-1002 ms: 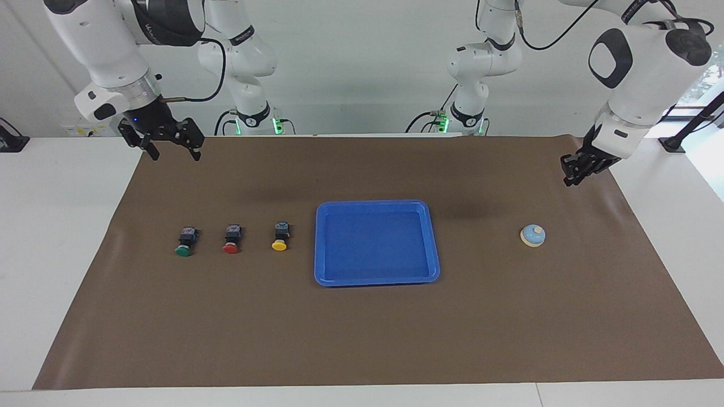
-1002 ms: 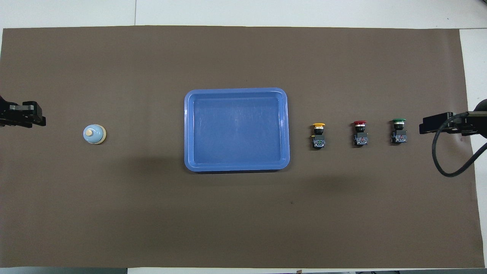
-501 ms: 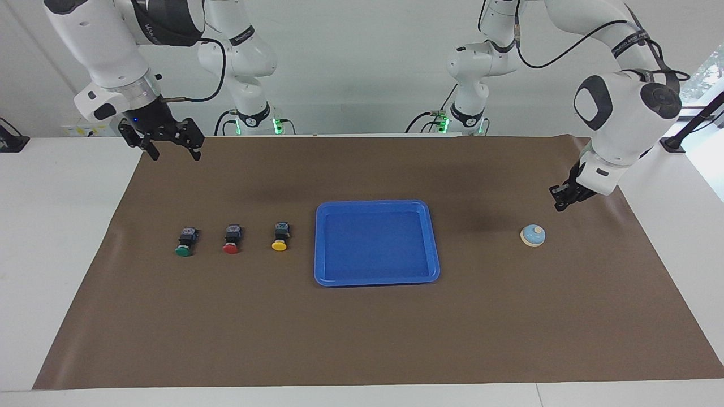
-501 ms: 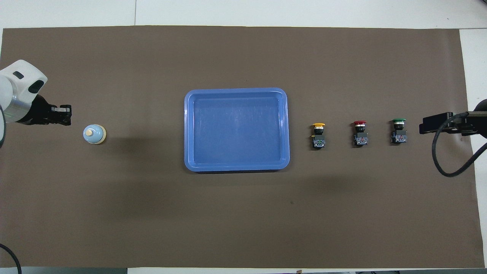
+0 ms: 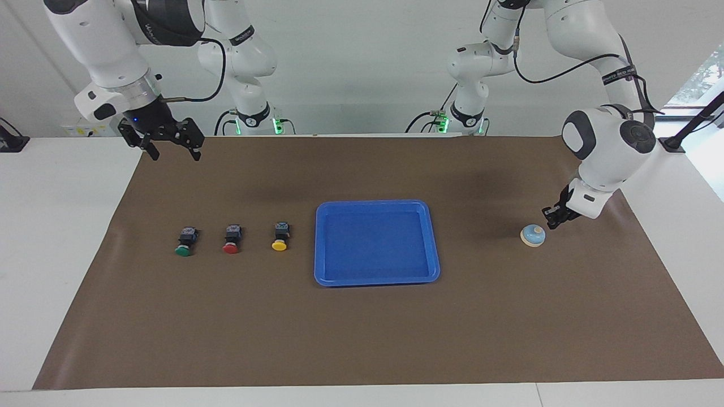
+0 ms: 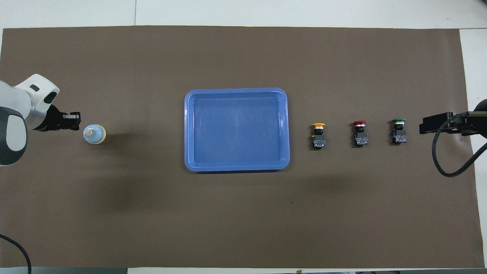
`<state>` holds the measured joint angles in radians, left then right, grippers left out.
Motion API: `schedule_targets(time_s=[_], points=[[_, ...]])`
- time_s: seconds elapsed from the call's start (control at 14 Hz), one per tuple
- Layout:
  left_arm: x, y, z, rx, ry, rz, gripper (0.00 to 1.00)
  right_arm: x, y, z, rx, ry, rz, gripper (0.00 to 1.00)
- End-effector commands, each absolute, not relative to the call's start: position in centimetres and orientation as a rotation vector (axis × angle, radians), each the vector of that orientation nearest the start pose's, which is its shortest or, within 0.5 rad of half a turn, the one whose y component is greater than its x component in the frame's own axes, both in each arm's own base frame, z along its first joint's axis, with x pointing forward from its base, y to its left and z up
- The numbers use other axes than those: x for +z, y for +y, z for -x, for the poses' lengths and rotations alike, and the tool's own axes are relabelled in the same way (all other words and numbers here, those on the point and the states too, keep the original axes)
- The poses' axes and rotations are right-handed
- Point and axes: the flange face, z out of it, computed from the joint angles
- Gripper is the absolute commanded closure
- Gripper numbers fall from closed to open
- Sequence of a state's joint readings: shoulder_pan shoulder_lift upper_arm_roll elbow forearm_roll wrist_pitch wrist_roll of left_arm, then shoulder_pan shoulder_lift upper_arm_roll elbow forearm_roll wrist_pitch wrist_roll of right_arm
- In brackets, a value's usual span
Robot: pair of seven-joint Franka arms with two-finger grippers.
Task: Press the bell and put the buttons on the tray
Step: 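Lower the left gripper onto the blue-white bell to press it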
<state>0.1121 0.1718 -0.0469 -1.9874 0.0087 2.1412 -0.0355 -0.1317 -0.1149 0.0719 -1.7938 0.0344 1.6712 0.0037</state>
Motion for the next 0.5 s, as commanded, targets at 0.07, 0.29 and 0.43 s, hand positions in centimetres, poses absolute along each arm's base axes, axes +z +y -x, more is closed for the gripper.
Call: schedule_targets(time_s=[0.07,0.29,0.43], points=[[36.6,3.5,-58.0,-0.007,-0.134,3.134,1.0,59.1,-2.7,-52.3,0.031,0.098,3.121,0.0],[35.4,3.4,-57.3,-0.015,-0.133,3.134,1.0,59.1,-2.7,-52.3,0.031,0.098,3.121,0.0],[34.8,3.2,-57.0,-0.005,-0.133,3.135,1.0,59.1,-2.7,-52.3,0.031,0.098,3.121,0.0]])
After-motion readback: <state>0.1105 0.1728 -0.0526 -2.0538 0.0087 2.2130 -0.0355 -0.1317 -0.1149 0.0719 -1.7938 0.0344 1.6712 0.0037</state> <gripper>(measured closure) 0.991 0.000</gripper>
